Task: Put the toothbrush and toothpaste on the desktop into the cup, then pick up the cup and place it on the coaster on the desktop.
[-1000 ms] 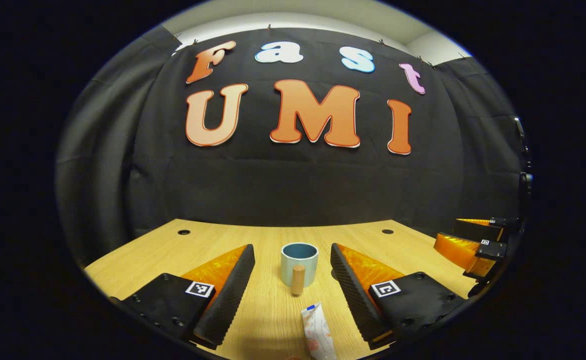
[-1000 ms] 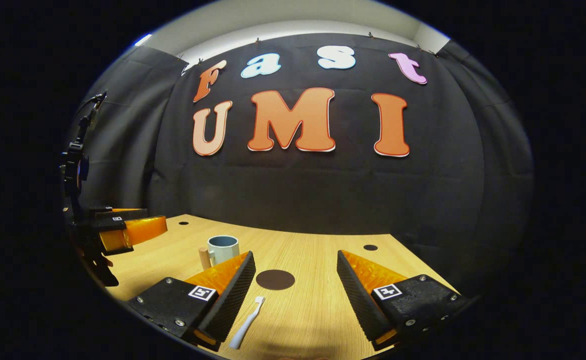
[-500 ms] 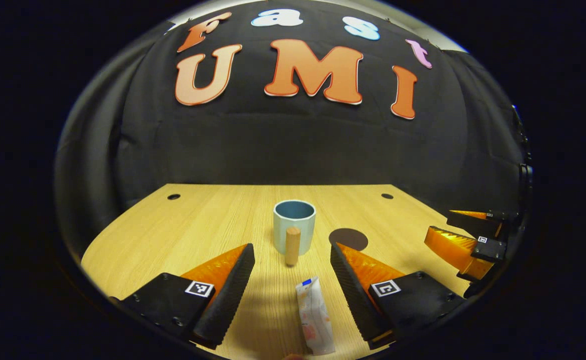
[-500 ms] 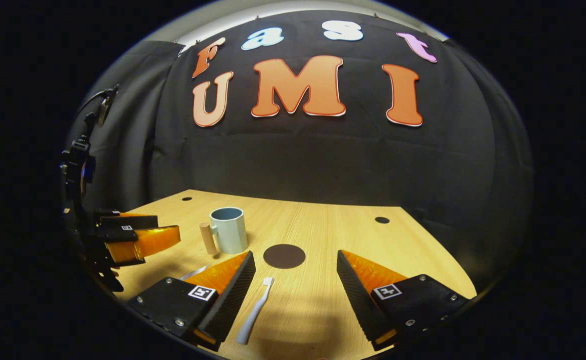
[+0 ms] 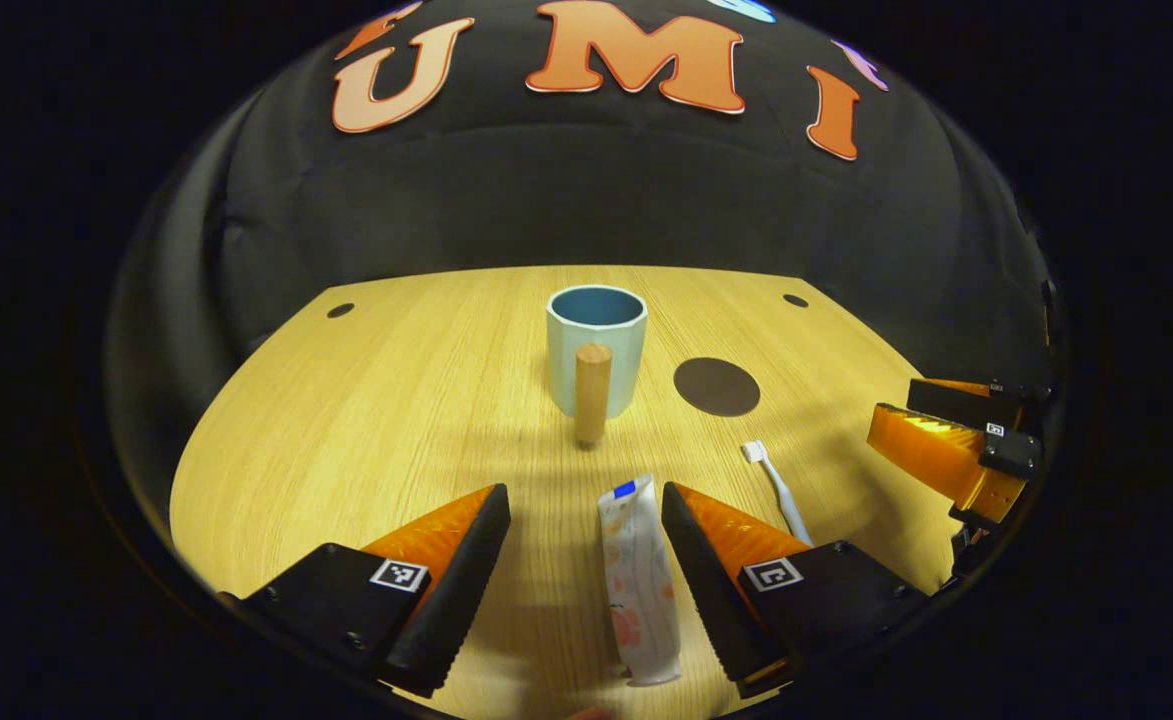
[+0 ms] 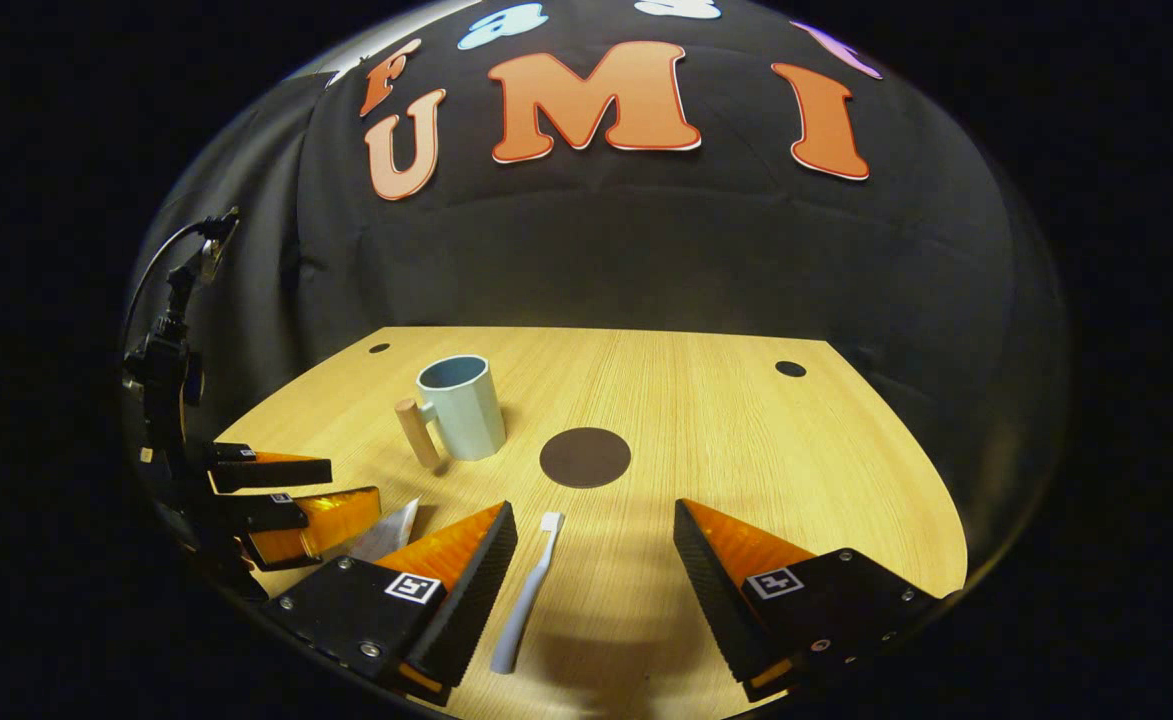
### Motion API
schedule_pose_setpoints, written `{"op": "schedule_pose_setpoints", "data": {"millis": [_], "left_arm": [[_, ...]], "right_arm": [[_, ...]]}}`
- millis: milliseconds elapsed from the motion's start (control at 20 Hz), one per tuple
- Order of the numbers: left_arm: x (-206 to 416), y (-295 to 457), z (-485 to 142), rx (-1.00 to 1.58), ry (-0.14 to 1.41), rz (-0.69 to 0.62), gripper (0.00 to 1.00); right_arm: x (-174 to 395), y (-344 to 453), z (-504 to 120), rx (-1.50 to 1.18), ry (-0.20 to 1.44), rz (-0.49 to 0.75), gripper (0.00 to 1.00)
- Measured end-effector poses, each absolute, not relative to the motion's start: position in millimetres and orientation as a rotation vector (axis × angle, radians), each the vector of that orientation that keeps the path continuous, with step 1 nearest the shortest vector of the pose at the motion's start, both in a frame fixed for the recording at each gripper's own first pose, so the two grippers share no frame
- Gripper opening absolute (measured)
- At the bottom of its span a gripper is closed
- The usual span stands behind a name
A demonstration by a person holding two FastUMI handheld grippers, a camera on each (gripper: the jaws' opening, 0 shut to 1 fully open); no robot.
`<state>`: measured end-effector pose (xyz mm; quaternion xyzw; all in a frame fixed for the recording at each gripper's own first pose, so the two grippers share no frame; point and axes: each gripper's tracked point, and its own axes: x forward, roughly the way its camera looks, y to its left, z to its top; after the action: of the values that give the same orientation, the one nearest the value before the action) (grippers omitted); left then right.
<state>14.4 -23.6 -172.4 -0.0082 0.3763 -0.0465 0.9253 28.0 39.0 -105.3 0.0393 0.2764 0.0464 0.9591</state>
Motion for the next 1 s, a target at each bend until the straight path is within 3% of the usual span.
{"op": "schedule_pose_setpoints", "data": {"millis": [750,900,950,1000], "left_arm": [[-8.0,-21.1,-195.1,0.014,1.044,-0.117,1.00],[-11.4,-18.7,-195.0,0.030,1.077,-0.107,0.97],[-14.0,-17.6,-195.8,0.035,1.095,-0.104,0.90],[-12.4,-17.2,-195.5,0.034,1.103,-0.104,0.89]], "right_arm": [[2.8,49.0,-147.3,0.012,0.836,0.235,0.92],[3.9,54.4,-154.5,0.034,0.875,0.252,0.92],[4.3,56.0,-159.0,0.041,0.895,0.252,0.92],[4.8,57.5,-161.8,0.048,0.915,0.252,0.91]]}}
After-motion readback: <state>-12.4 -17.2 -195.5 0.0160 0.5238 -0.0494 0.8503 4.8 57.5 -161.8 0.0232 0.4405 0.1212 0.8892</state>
